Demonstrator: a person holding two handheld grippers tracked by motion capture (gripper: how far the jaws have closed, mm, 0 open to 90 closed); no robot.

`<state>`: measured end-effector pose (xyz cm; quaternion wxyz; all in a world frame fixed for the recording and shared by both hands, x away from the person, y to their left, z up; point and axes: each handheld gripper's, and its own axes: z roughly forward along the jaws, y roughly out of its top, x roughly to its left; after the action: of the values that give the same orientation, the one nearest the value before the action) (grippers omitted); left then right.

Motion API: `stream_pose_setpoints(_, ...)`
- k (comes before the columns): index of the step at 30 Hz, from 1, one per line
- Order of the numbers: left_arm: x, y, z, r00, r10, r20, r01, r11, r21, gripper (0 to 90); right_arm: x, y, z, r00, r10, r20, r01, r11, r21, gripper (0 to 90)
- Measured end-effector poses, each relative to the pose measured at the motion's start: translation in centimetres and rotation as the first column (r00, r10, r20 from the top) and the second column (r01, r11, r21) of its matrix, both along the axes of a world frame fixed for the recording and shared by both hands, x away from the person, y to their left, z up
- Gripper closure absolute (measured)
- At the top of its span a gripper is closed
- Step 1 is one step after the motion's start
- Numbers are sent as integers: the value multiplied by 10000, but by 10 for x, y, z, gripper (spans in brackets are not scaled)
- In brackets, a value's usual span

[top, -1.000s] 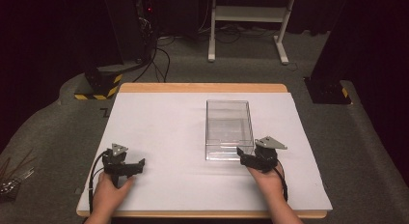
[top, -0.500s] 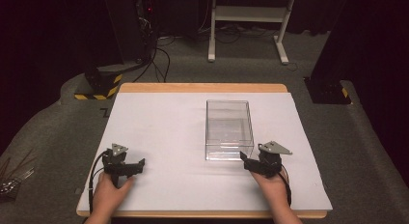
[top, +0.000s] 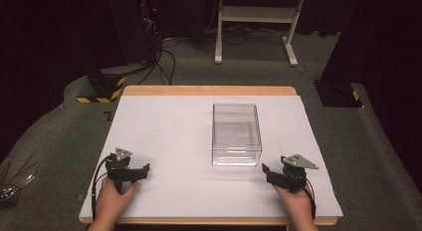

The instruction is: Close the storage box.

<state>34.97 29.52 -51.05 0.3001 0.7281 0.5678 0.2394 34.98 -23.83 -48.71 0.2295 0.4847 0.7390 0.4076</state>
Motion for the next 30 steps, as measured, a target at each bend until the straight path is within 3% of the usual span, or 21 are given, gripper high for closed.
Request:
stream_pose_setpoints(8,0,0,0,10000,1,2,-1,10000,-1,9,-8,-28,-5,9986,-527,-105,524,9983,-249,211)
stream_pose_setpoints(10,0,0,0,10000,1,1,-1,10000,-2,9,-10,-35,-8,9979,-647,-97,639,9960,-632,215)
stream_pose_setpoints(15,0,0,0,10000,0,6,0,10000,4,9,-7,-31,-12,9970,-585,-513,535,9940,-951,227)
stream_pose_setpoints(16,0,0,0,10000,17,9,-17,10000,-5,10,-6,-28,-14,9969,-543,-576,463,9903,-1312,246)
stream_pose_setpoints(18,0,0,0,10000,14,6,-14,10000,-4,10,-7,-25,-14,9975,-420,-573,331,9882,-1495,251)
stream_pose_setpoints(30,0,0,0,10000,4,20,-4,10000,34,11,-4,-30,-14,9961,-237,-849,145,9942,-1069,264)
